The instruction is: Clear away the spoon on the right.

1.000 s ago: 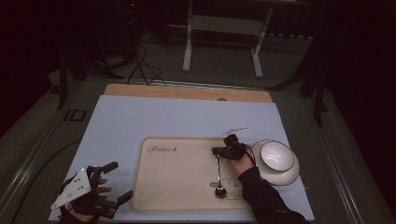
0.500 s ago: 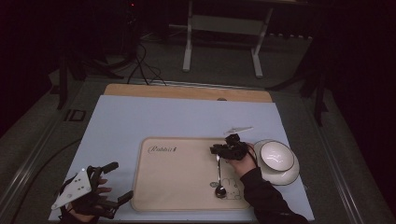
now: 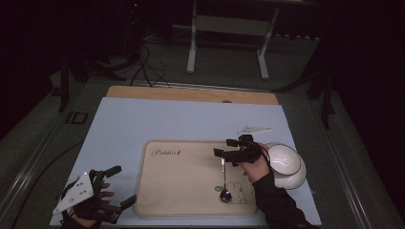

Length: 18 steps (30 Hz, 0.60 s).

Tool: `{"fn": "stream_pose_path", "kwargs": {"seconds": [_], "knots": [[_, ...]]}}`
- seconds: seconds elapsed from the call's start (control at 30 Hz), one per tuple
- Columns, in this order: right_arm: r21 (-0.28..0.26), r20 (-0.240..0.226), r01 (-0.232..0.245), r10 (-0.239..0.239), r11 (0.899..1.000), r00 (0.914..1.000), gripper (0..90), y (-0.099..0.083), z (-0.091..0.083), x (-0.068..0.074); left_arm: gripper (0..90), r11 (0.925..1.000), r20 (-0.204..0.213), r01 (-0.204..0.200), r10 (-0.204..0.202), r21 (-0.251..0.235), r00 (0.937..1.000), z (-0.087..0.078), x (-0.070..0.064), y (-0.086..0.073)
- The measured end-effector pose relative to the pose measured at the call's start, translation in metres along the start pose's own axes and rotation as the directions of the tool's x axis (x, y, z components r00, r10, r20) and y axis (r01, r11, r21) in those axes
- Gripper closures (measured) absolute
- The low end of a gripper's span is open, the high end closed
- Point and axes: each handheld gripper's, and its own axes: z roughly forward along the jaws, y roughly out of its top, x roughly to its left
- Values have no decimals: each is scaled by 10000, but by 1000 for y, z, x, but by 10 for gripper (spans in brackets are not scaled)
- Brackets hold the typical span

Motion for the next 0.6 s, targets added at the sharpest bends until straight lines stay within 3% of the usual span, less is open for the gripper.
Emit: {"fn": "stream_pose_path", "kwargs": {"seconds": [0.27, 0.6], "knots": [[-115, 180, 314, -312, 9994, 9994, 146, -5, -19, 8, 0, 10000, 41, 27, -27, -15, 10000, 0, 0, 0], [-555, 421, 462, -439, 9974, 9981, 146, -21, -41, 12, 0, 10000, 33, 68, -67, -24, 10000, 0, 0, 0]]}}
